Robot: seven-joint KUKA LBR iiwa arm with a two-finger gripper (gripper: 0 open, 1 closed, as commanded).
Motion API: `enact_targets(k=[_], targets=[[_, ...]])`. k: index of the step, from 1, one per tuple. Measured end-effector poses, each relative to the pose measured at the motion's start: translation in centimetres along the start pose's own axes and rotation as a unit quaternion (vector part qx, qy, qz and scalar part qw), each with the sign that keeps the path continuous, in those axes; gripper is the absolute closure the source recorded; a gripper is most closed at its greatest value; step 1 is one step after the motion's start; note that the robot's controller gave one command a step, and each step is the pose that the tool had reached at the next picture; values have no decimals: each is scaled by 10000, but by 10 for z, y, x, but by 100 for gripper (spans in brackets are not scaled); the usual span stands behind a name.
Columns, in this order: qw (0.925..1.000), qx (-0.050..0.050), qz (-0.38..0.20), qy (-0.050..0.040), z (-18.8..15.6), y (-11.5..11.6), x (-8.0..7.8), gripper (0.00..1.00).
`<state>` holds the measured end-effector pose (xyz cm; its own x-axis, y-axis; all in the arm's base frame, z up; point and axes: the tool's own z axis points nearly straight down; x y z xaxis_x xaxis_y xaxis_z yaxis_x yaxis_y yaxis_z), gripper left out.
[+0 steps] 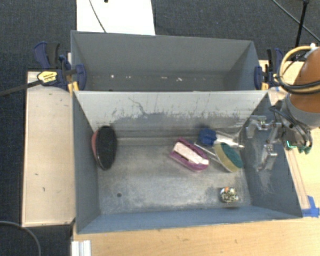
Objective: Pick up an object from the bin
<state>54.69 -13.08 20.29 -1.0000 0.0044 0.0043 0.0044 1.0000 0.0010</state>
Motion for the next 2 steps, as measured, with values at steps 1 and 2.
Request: enact_targets(k=[1,2], targets=[[9998,-2,175,0,112,-1,27,0],[9983,35,-566,-121,126,29,63,0]])
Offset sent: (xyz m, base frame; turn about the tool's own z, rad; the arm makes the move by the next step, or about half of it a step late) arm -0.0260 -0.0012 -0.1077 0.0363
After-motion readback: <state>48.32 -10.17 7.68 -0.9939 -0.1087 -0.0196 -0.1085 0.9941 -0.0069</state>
